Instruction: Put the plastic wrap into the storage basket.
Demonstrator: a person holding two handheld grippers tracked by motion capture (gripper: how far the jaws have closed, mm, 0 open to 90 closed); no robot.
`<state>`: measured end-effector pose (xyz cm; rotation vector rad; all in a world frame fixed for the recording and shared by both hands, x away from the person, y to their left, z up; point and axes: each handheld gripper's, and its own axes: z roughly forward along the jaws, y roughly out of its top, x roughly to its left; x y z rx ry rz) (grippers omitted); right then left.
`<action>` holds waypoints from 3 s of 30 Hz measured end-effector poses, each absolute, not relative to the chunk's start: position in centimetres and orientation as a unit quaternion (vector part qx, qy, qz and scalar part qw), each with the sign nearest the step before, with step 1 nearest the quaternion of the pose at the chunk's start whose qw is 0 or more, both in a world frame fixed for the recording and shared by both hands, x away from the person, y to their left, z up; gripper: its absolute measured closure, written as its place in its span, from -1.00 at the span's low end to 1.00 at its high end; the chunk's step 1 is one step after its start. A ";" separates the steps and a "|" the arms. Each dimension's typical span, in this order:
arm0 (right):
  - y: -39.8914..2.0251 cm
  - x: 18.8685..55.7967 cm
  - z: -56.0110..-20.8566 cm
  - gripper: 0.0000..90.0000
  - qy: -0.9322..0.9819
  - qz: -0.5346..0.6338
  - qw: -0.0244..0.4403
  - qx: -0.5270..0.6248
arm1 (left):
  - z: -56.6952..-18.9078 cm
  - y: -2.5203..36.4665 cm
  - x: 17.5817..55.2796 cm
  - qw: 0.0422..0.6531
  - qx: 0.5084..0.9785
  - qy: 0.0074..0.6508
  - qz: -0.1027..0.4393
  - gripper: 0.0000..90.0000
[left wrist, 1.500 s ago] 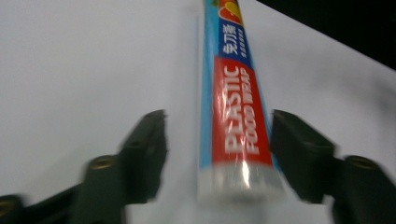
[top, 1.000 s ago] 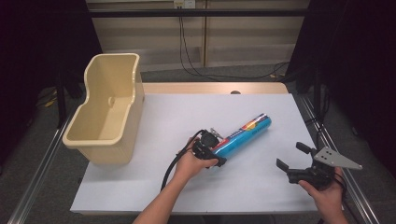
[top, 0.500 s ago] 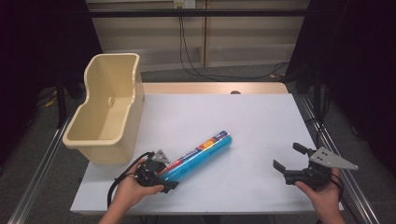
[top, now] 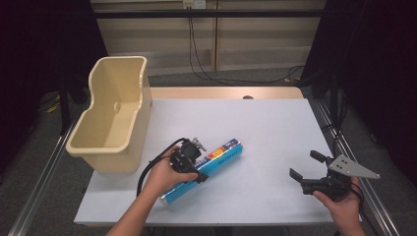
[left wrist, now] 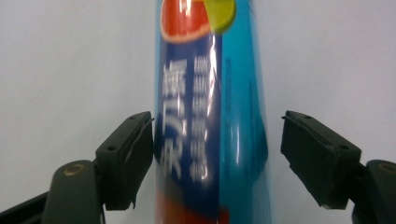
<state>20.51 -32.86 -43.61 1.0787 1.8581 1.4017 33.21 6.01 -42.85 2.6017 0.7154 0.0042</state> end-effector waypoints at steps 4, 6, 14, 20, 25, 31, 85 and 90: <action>-33.0 20.5 -43.6 -0.96 0.694 0.524 0.282 0.405 | -43.4 3.9 34.4 0.177 0.951 0.253 -0.008 -0.40; -33.0 20.6 -43.7 -0.96 0.694 0.524 0.282 0.404 | -43.7 3.2 34.7 0.165 0.953 0.255 -0.009 -0.38; -33.0 20.5 -43.5 -0.96 0.694 0.526 0.282 0.402 | -44.7 2.6 35.1 0.095 0.961 0.258 -0.036 -0.31; -33.0 20.5 -43.6 -0.96 0.695 0.526 0.281 0.402 | -44.5 2.0 35.2 0.063 0.961 0.268 -0.036 -0.29; -33.1 20.6 -43.5 -0.96 0.693 0.528 0.282 0.402 | -43.6 2.5 35.3 0.077 0.954 0.286 -0.051 -0.29; -33.0 20.6 -43.5 -0.96 0.694 0.527 0.282 0.401 | -40.8 3.8 35.6 0.095 0.943 0.313 -0.064 -0.29; -32.3 20.5 -43.6 -0.97 0.689 0.547 0.281 0.384 | -25.5 26.3 40.4 0.130 0.759 0.638 0.012 -0.29; -32.0 20.5 -43.8 -0.97 0.693 0.547 0.278 0.379 | -26.5 27.5 40.8 0.130 0.745 0.654 0.003 -0.29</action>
